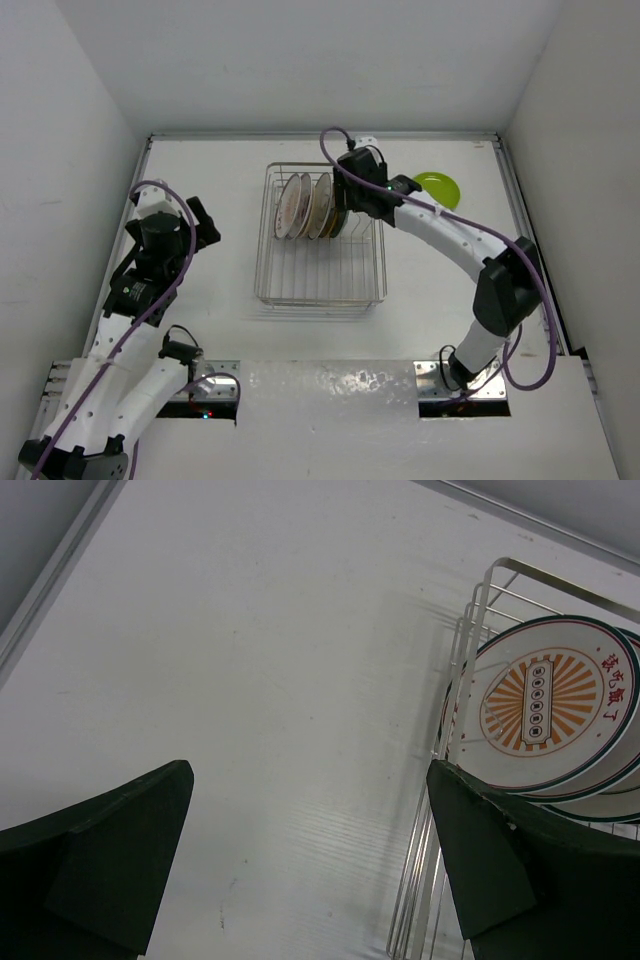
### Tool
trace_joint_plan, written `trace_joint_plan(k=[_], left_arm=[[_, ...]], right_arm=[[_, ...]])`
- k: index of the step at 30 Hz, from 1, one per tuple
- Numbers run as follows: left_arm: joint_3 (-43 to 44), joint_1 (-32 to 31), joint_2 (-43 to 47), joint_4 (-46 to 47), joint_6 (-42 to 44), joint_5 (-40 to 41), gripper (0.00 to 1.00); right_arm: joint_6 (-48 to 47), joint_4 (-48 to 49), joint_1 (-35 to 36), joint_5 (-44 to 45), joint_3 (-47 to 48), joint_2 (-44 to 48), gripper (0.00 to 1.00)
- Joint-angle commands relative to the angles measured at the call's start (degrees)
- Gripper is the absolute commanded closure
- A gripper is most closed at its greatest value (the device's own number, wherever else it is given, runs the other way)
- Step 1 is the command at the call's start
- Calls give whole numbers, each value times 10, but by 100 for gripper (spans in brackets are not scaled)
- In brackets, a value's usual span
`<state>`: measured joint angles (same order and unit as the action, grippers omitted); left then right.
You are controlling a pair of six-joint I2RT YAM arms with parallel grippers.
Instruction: Unload the plates from the dish rack
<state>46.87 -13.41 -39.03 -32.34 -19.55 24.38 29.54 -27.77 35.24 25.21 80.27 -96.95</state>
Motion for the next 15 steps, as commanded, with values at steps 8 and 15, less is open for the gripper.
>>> trace_joint_plan(k=[8,15], left_arm=[[1,6,6,22,7,-5,0],[1,5,9,23,8,-8,0]], right_arm=[[11,2,25,70,54,-62,58],[10,7,25,69,93,-118,60]])
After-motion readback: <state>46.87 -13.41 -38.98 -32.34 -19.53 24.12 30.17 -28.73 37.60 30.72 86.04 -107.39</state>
